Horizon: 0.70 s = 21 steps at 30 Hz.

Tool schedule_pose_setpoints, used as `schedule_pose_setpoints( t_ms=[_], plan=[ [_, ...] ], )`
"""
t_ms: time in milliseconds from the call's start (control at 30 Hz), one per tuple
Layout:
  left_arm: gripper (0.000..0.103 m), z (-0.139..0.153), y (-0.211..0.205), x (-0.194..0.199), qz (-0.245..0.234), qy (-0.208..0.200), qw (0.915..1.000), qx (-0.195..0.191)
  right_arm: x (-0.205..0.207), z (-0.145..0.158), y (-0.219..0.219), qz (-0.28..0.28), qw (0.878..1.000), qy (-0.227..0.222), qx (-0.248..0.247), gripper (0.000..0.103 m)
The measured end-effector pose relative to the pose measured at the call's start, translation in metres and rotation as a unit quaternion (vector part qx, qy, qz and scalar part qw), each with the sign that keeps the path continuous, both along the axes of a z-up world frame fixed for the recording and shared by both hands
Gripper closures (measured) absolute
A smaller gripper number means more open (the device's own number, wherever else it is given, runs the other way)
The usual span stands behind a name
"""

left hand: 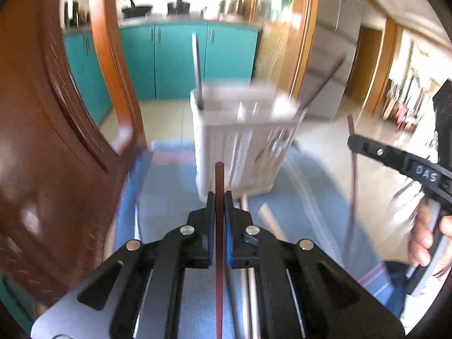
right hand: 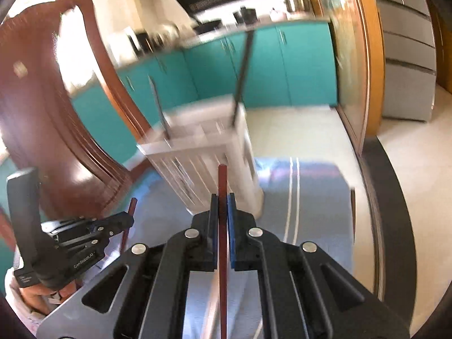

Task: Organize utensils
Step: 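Carry both chopsticks upright into the white basket and open both tools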

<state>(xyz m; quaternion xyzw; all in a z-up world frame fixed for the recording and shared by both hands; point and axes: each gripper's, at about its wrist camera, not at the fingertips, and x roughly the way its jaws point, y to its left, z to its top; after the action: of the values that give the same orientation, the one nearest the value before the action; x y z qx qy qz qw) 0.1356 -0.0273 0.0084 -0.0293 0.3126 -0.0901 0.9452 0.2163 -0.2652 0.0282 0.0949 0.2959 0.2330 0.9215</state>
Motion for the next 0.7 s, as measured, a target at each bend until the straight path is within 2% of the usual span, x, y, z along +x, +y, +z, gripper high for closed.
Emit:
schedule_pose_setpoints(
  t_ms=[200, 333, 400, 500, 567, 700],
  plan=[
    [0.096, 0.081, 0.022, -0.024, -0.001, -0.104, 0.9935, -0.048, -0.010, 0.068, -0.011, 0.014, 0.996, -0.065, 0.065, 0.096],
    [0.096, 0.122, 0.033, -0.024, 0.016, -0.167, 0.9832, -0.072, -0.001, 0.109, -0.014, -0.005, 0.988, -0.121, 0.100, 0.096],
    [0.096, 0.142, 0.041, -0.022, 0.030, -0.203, 0.9743, -0.092, 0.003, 0.126, -0.017, -0.027, 0.979, -0.162, 0.122, 0.096],
    [0.096, 0.156, 0.052, -0.015, 0.058, -0.238, 0.9630, -0.113, 0.011, 0.134, -0.020, -0.076, 0.966, -0.210, 0.129, 0.096],
    [0.096, 0.159, 0.058, -0.010, 0.072, -0.252, 0.9582, -0.116, 0.023, 0.129, -0.015, -0.107, 0.962, -0.226, 0.110, 0.096],
    [0.096, 0.151, 0.057, 0.011, 0.093, -0.260, 0.9546, -0.111, 0.060, 0.097, 0.002, -0.104, 0.975, -0.183, 0.067, 0.096]
  ],
)
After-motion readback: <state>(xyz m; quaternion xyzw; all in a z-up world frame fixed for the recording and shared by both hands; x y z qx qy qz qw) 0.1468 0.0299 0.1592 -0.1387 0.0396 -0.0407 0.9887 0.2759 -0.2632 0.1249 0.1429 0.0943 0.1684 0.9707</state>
